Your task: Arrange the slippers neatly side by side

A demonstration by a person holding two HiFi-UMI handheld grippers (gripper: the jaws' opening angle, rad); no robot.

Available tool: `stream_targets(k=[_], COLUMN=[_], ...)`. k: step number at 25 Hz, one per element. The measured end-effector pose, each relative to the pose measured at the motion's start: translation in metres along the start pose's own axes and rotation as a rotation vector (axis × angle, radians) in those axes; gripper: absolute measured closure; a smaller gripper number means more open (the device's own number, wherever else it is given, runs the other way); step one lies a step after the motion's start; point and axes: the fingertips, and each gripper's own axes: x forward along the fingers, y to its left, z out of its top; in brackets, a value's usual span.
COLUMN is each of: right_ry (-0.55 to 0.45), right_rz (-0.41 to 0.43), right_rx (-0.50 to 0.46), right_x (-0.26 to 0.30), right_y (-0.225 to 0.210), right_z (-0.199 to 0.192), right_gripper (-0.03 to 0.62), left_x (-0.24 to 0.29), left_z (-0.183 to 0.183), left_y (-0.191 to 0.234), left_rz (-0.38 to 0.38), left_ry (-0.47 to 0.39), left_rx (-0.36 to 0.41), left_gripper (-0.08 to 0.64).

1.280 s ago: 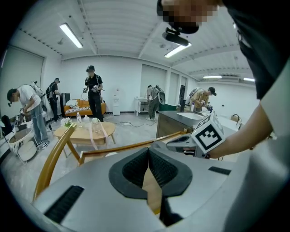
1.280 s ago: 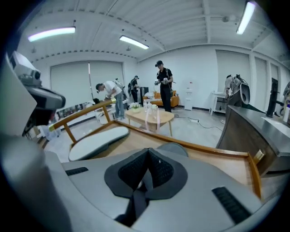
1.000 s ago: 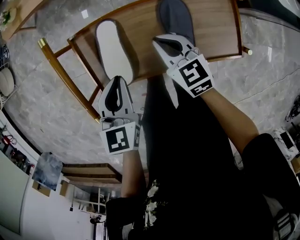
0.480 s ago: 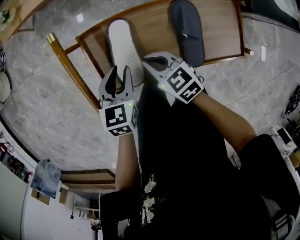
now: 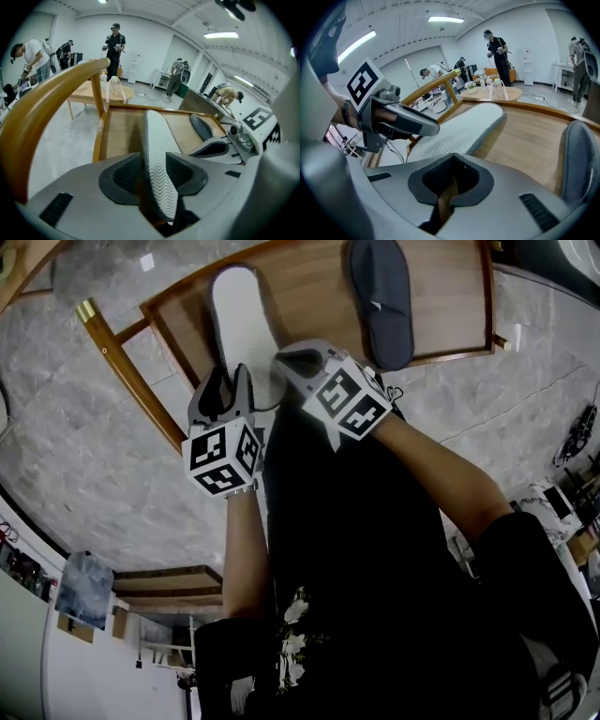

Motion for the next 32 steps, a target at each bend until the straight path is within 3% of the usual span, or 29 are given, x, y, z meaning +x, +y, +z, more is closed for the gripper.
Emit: stream_targets(k=[6,8,13,16,20,22,23,26,32], right_ry=[0.01,0.01,0.003,-0.02,-0.041,-0.05,-0.055,-0.067,-0.07], right_rz=[0.033,0.023,0.016,0.024,0.026,0.019,0.019,0.032,0.044], right_rx=[0.021,0.032,0.083,0.12,0.172,0.181,0.191,0.225,0.242], right_x=[0.005,0.005,0.009,0.01,0.004,0.003,0.004,0.007,0.001], right_y=[-0.002,-0.004,-0.005,-0.005,-0.01,-0.016,-0.019,-0.021,-0.025], right_z=[-0.005,-0.006,-0.004,-0.001,-0.001,0.0,0.0,0.0,-0.002], right_gripper=[0.594,0.594,0.594,0.594,0.594,0.594,0.594,0.594,0.594], left_x=[0.007,0.005,-0.012,-0.014,-0.015,-0.013,-0.013,-0.012,-0.011], left_z=[-0.006,-0.004,0.018,0.026,0.027,0.021,0.017,0.007,0.004], left_y=[-0.003,-0.012,-0.042,-0.06,-0.079,-0.092,-0.097,-0.105,-0.108], left_rz=[-0.065,-0.103,-0.19,-0.184,-0.126,-0.138,-0.157,-0.212,-0.256], left_ry=[0.033,0.024,-0.052,-0.06,-0.03,-0.018,-0.015,-0.004,0.014], left_rx=[-0.074,-0.088,-0.017,0.124,0.51,0.618,0.614,0.504,0.354], left_gripper=[0.382,0.434,0.509,0.515,0.515,0.515,0.513,0.487,0.449])
